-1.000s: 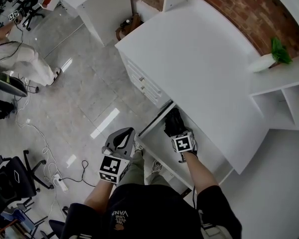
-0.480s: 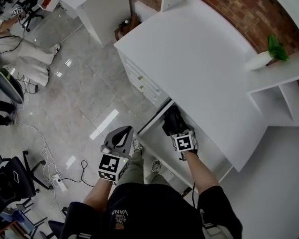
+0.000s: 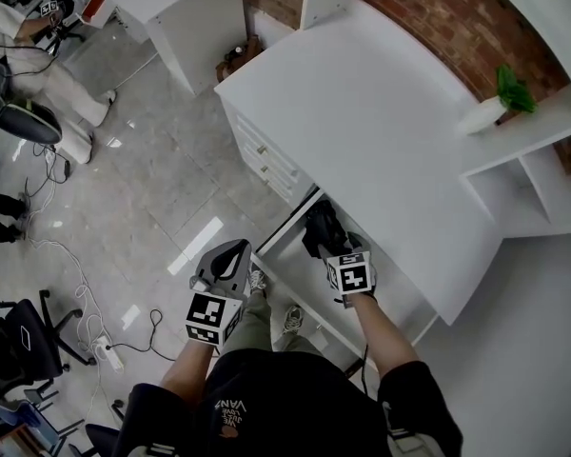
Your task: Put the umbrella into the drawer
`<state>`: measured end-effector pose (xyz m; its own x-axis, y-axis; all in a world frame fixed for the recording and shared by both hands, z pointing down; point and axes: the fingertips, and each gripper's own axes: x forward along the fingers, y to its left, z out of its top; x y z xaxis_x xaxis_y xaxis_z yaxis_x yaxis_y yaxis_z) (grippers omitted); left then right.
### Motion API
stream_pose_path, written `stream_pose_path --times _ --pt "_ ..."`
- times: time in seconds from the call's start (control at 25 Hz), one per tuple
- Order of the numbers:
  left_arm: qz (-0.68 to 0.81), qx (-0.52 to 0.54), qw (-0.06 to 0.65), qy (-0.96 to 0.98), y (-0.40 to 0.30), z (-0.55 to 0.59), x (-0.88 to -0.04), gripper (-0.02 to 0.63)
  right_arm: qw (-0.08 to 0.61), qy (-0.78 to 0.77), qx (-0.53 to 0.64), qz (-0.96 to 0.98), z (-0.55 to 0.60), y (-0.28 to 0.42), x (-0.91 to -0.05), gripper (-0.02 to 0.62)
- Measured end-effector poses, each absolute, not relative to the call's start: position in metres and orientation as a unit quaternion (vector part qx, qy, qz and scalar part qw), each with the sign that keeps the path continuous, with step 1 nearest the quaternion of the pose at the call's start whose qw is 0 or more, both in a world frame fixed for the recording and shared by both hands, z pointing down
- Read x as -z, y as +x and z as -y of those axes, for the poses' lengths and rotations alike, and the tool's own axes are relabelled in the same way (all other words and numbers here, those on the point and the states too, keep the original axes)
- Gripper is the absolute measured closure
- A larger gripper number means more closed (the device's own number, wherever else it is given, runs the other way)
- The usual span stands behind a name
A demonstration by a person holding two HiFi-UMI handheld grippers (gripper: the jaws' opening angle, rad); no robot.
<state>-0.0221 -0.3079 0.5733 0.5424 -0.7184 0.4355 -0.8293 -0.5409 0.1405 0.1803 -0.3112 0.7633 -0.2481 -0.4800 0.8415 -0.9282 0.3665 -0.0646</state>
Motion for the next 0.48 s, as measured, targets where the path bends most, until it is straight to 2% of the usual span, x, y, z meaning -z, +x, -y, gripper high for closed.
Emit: stream_pose_path --times 0.24,0.48 --pt "0.463 -0.156 0.161 0.857 -0.019 0.295 -0.562 0.595 0.331 0.492 -0.274 0.757 0.306 0.178 -0.716 0.287" --pt "0.481 -0.149 0.155 0.850 -0.021 0.278 -0.553 0.595 0.273 0.509 -0.243 0.779 0.292 0.177 -0.660 0.399"
